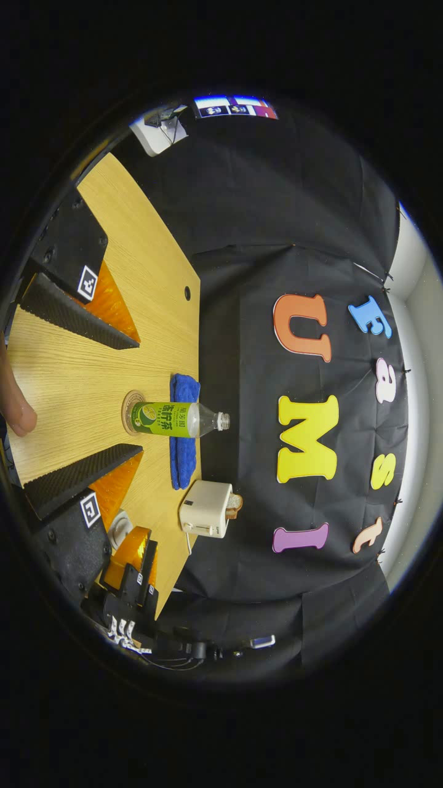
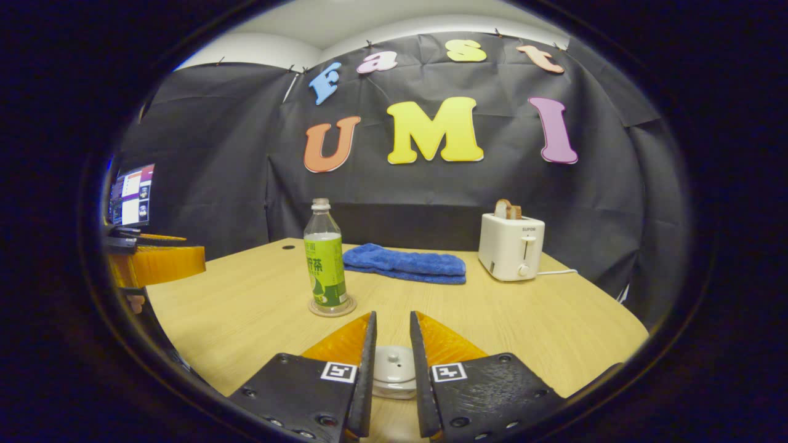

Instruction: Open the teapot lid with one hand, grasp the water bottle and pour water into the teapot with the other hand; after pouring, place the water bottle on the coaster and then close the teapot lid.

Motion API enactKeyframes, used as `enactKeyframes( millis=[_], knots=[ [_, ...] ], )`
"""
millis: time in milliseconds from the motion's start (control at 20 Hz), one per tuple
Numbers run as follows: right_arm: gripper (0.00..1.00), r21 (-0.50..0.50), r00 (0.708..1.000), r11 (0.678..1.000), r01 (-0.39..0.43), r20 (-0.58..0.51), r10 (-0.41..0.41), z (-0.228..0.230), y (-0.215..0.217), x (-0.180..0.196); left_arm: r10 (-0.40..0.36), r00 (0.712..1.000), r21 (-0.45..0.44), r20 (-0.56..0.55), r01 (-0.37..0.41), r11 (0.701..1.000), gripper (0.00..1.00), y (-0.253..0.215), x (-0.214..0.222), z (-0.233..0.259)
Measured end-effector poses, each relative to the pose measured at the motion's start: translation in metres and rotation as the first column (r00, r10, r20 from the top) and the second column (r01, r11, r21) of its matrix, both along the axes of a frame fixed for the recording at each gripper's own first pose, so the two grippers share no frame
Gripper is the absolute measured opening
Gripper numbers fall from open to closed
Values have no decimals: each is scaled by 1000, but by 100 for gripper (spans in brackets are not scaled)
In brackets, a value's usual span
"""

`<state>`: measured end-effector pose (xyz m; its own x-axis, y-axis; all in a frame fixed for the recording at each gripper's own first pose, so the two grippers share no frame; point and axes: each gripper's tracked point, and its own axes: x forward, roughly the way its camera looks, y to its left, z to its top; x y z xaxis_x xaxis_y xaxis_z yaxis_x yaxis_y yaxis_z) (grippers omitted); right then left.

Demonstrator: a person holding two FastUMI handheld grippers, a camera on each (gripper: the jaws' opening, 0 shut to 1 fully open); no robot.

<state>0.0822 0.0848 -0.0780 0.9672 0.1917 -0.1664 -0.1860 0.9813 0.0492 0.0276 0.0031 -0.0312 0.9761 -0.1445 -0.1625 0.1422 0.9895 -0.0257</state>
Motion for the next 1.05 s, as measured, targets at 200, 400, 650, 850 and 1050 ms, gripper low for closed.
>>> enactKeyframes(
  millis=[200,400,650,850,1050],
  knots=[
    [44,-20,998,1000,8,55,-7,35,0,-25,1,1000,11,24,-2,1000,96,0,-7,12],
    [63,-86,989,995,47,146,-34,76,-6,-55,-19,999,8,50,18,1000,97,-6,-18,27],
    [97,-85,983,996,41,181,-25,102,-11,-86,-6,997,22,76,4,1000,97,-4,-28,38],
    [95,-19,982,996,82,172,-78,109,-37,-104,31,996,37,88,-34,999,97,1,-29,41],
    [95,8,973,992,123,197,-122,109,-71,-109,37,992,60,119,-44,997,97,1,-32,45]
  ],
)
